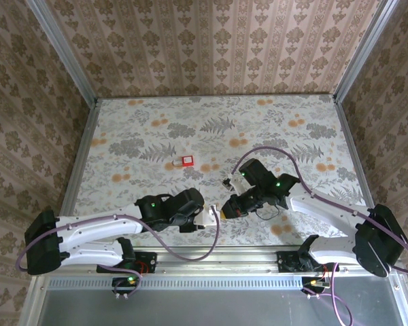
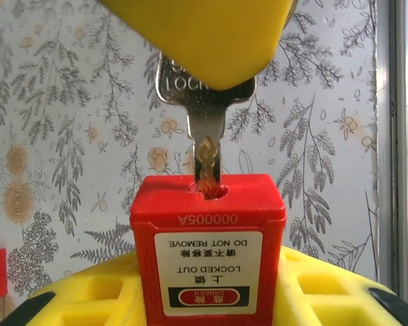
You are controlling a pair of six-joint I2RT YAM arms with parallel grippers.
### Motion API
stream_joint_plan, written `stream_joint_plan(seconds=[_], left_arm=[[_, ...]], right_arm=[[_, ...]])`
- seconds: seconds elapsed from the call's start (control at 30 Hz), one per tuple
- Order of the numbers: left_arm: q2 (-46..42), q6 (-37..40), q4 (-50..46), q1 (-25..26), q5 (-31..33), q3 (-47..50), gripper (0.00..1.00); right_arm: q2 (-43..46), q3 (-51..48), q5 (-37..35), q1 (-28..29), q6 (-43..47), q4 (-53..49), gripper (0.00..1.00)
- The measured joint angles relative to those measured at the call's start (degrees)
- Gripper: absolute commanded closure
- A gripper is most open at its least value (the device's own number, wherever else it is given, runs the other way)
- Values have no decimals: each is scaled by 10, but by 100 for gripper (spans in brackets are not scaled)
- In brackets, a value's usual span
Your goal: Unlock with the key
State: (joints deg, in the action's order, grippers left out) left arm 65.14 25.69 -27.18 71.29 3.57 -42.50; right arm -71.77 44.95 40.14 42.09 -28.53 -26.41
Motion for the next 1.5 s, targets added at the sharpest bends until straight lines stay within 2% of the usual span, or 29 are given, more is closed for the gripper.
stream_joint_plan(seconds=[0.17, 0.5, 0.63, 0.73, 0.93, 1.13, 1.23, 1.33, 1.5], left_arm=[[73, -6, -42, 12, 10, -76, 100], [63, -26, -49, 9, 12, -73, 100], [46, -21, -18, 11, 32, -46, 100], [25, -2, 47, 19, 77, -2, 100], [21, 59, 194, 23, 159, 66, 100], [33, 96, 250, 23, 200, 73, 100], [33, 101, 256, 23, 198, 73, 100], [33, 99, 268, 23, 184, 73, 100], [24, 63, 275, 21, 113, 45, 100]], right_arm=[[-15, 13, -10, 2, 2, -16, 100], [-4, -5, -8, 2, -34, 27, 100], [-3, -16, -7, 0, -63, 55, 100], [-2, -40, 7, -21, -130, 106, 100], [1, -122, 44, -79, -351, 279, 100], [2, -152, 59, -113, -499, 361, 100], [5, -160, 59, -122, -532, 370, 92], [19, -166, 55, -132, -545, 364, 77], [60, -162, 23, -167, -505, 289, 61]])
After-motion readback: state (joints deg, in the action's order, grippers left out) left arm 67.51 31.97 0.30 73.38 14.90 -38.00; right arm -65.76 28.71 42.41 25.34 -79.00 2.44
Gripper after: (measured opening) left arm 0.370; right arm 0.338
